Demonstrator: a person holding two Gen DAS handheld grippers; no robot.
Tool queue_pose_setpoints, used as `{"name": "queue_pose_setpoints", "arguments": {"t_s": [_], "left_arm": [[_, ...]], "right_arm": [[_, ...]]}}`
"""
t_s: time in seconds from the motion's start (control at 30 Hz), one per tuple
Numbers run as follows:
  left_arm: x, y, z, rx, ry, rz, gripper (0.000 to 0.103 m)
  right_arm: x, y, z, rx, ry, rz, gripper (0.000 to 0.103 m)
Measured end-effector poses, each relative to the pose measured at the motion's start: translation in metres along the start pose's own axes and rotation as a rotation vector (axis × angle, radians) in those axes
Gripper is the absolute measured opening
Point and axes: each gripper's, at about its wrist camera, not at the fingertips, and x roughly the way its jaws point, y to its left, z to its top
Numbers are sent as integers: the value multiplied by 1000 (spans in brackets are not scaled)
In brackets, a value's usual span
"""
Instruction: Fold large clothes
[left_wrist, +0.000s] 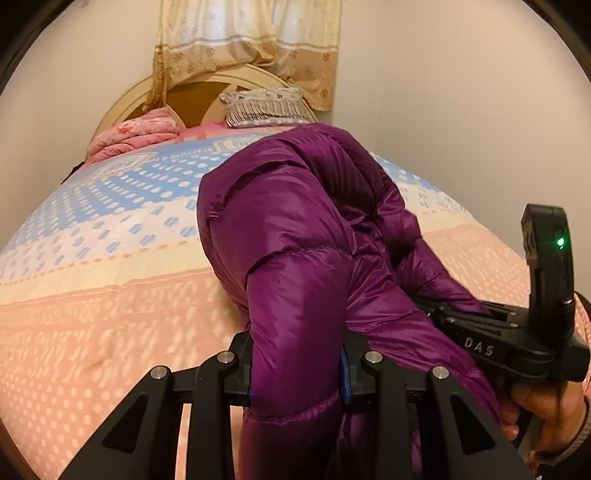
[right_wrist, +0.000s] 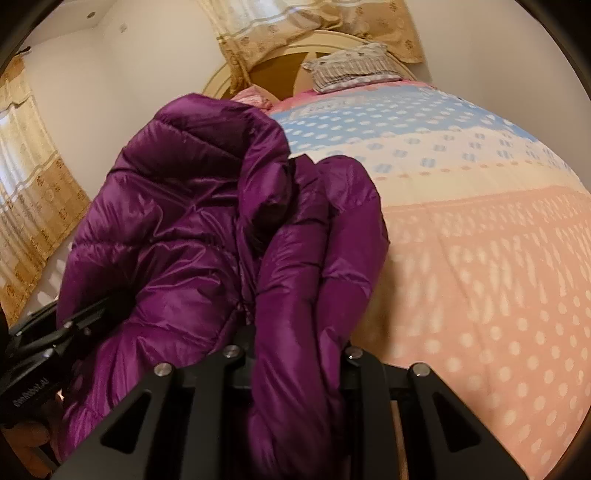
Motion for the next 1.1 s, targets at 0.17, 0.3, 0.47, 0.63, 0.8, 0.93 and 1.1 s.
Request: {"name": "queue_pose_setpoints", "arguments": {"t_s": [0.17,0.3,0.47,0.63,0.8,0.93,1.1], "left_arm": [[-23,29,-2,-13,-25,43,32],[-46,49,-4,-28,-49,88,32],[-74,91,-6,-63,-86,150,32],[-89,129,-10,-103,-110,208,32],[-103,157,-20,-149,-116,244,32],[-108,180,-30,-182,-112,275,32],[-116,198,-51,-214,-100,296,32]], "right_arm": [[-1,33,1,-46,-6,47,24],[6,72,5,-96,-8,82,24],[13,115,9,-157,-6,131,24],[27,151,14,-218,6,167,24],[41,180,11,-270,29,204,24],[57,196,11,-303,53,229,24],[79,208,14,-330,82,244,24]]}}
